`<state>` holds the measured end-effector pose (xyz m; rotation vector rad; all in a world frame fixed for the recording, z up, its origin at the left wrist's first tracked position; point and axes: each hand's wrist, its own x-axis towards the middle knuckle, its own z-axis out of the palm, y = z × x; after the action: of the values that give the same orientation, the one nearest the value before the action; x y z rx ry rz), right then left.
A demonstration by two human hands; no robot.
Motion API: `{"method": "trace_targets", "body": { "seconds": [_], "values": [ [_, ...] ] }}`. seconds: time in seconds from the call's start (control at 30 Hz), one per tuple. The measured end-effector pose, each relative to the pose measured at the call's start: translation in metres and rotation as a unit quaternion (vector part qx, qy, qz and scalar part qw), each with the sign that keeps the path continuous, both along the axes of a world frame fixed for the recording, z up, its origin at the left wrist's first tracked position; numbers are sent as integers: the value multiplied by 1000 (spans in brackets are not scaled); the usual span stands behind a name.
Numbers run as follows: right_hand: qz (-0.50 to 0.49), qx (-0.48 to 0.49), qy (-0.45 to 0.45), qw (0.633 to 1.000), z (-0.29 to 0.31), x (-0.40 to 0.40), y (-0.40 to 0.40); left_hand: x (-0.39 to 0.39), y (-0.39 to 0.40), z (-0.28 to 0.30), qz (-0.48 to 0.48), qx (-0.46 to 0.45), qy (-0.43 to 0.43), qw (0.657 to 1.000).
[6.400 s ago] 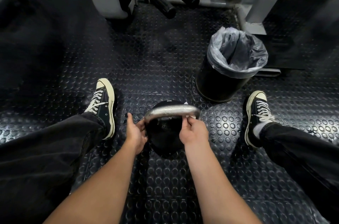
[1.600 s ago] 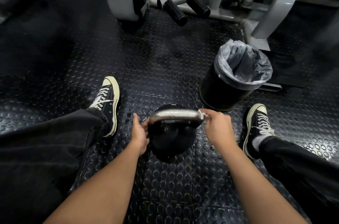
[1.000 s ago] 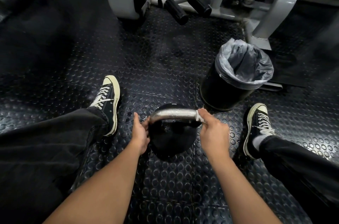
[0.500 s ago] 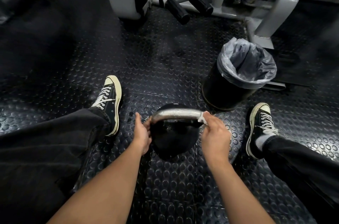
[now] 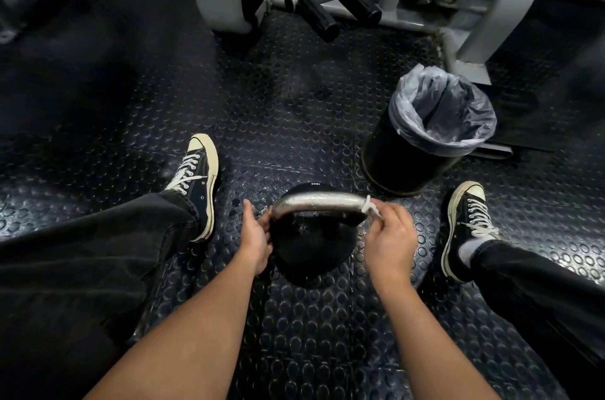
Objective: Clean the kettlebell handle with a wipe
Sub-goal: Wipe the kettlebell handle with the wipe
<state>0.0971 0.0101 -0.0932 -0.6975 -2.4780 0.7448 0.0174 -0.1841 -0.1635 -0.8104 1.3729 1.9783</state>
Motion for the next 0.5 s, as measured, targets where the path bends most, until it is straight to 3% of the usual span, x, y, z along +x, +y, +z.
{"method": "trace_targets", "body": {
  "seconds": [0.17, 0.4, 0.5],
  "values": [
    [78, 42, 22, 996, 8, -11, -2, -1, 0, 1, -2, -5, -5, 1000],
    [23, -13, 21, 999, -1, 0, -1, 0, 0, 2, 1, -3, 4, 1000],
    [48, 8, 47, 998, 4, -8, -4, 0, 0, 2, 1, -3, 2, 1000]
  ]
}}
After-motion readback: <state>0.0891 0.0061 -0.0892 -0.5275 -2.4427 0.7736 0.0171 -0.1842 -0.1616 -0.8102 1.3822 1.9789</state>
